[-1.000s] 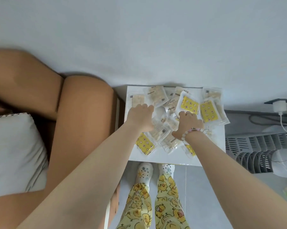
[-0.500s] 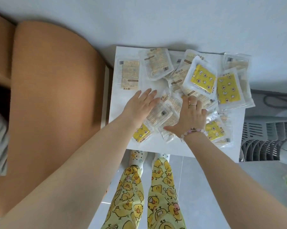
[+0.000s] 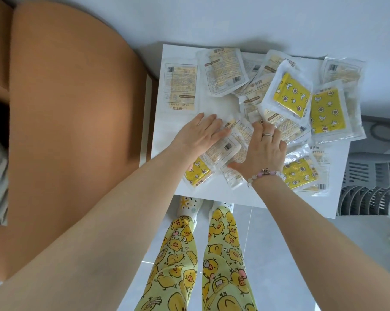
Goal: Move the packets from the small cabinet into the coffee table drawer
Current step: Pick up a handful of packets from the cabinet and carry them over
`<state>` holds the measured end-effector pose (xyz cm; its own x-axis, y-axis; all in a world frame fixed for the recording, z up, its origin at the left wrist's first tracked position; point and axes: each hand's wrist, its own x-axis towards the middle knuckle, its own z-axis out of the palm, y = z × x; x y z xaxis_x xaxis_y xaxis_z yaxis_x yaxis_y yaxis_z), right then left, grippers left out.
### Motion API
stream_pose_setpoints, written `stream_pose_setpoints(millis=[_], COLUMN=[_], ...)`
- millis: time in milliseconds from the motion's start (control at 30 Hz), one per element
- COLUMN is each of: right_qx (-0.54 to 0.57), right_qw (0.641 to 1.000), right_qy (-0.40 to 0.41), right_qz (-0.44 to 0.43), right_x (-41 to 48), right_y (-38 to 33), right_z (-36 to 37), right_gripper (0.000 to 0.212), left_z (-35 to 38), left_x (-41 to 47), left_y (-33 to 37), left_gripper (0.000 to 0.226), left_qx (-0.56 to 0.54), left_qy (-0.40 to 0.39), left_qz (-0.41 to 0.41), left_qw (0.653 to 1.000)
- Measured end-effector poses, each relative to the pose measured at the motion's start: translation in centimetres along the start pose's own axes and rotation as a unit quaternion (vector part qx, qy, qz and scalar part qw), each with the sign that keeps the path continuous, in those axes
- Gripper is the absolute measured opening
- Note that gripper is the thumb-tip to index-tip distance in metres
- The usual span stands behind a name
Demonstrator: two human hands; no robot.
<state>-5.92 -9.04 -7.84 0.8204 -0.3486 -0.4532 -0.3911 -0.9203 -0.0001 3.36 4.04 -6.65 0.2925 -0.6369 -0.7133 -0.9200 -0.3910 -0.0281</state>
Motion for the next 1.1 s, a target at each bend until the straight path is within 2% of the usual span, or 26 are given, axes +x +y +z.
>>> stream_pose_setpoints(millis=[200, 300, 367, 500, 600, 700, 833, 900, 1000, 1100], right_qx=[0.014, 0.011, 0.021, 0.022, 0.027, 0.049, 0.072, 0.121, 0.246, 0.308], right_qw=[1.000, 0.999, 0.998, 0.995, 0.990, 0.983, 0.980, 0.974, 0.943, 0.918], right_qy=[-0.023, -0.018, -0.018, -0.027, -0.048, -0.060, -0.065, -0.084, -0.113, -0.118], right_qz=[0.015, 0.028, 0.053, 0.097, 0.126, 0.167, 0.173, 0.172, 0.195, 0.220], right_x=[-0.5, -0.9, -1.1, -1.1, -0.6, -0.3, -1.0, -1.3, -1.8, -2.4], right_y=[-1.3, -2.1, -2.3, -2.6, -3.0, -3.3, -3.2, -3.1, -3.0, -3.1], right_z=[0.7, 1.3, 1.6, 2.0, 2.0, 2.2, 1.9, 1.6, 0.9, 0.3], right_gripper=[0.081, 0.075, 0.078, 0.078, 0.068, 0.068, 0.072, 0.066, 0.049, 0.046], left_z=[0.9, 1.2, 1.3, 1.5, 1.7, 2.2, 2.9, 3.4, 4.1, 4.3], left_x=[-0.2, -0.2, -0.1, -0.1, -0.5, -1.0, -2.0, -2.5, -3.4, -4.4], left_y=[-0.1, 0.0, 0.1, 0.2, 0.4, 0.3, -0.3, -0.6, -0.9, -0.9], left_gripper=[0.122, 0.106, 0.097, 0.093, 0.076, 0.059, 0.054, 0.051, 0.044, 0.038], left_qx=[0.024, 0.013, 0.014, 0.036, 0.030, 0.024, -0.029, -0.069, -0.102, -0.150], left_qy=[0.027, 0.032, 0.030, 0.022, 0.026, 0.046, 0.040, 0.036, 0.041, 0.041], left_qz=[-0.014, -0.021, -0.025, -0.017, -0.004, -0.002, -0.033, -0.064, -0.098, -0.121], left_qw=[0.999, 0.999, 0.999, 0.999, 0.999, 0.999, 0.998, 0.995, 0.989, 0.980])
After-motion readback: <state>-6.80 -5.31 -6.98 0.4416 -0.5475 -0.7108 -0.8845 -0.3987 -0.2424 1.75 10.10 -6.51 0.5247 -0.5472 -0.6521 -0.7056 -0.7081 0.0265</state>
